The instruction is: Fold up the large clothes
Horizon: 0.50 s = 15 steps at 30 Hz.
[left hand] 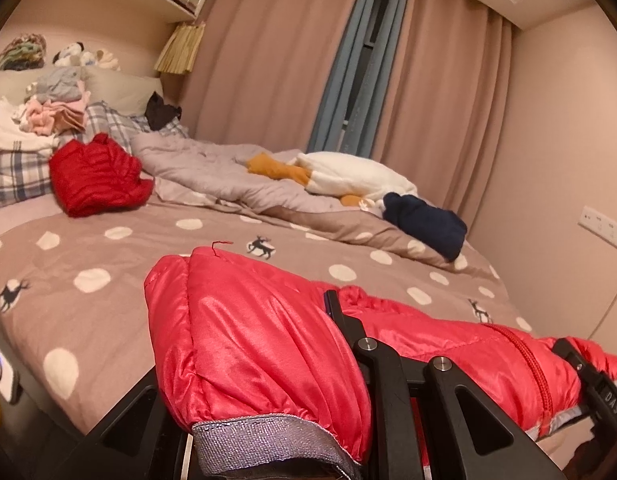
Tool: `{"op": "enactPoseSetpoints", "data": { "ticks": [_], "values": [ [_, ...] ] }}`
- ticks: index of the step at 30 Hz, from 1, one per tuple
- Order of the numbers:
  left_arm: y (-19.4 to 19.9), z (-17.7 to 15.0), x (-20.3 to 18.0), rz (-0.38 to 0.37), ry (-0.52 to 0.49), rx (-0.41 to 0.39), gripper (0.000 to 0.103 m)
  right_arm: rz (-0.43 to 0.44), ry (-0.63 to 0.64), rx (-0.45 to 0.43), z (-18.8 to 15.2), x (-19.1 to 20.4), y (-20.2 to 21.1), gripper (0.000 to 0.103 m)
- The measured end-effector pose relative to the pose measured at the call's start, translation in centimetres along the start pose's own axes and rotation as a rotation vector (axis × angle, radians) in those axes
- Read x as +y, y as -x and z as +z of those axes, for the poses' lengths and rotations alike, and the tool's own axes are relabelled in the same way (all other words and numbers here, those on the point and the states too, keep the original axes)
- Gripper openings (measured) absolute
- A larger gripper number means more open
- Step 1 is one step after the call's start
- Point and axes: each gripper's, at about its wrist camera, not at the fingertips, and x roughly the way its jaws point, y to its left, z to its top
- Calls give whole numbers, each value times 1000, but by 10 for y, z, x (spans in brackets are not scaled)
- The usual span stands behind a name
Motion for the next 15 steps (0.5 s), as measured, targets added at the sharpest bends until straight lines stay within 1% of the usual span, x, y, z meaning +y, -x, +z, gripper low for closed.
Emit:
{"op": "enactPoseSetpoints", "data": {
  "ticks": [3,6,8,11,13,14,15],
  "values": [
    [-19,12,-3,6,-1,12,17,10,-6,1,11,-1,-18,29],
    [-40,23,-8,12,-15,12,17,-13,13,6,23,0,-41,30],
    [-57,29,-10,24,-25,27,17,-26,16,13,29,0,-53,30],
    [-78,32,-10,30,-30,46,19,-32,9,21,36,-2,-72,34],
    [-90,31,-8,17,-18,67,26,-36,-1,29,37,-4,-84,38],
    [-94,31,-8,0,-10,78,39,-37,-5,34,37,-5,-88,40],
    [-99,30,-6,-34,5,88,57,-36,-9,40,37,-5,-94,42]
  ]
}}
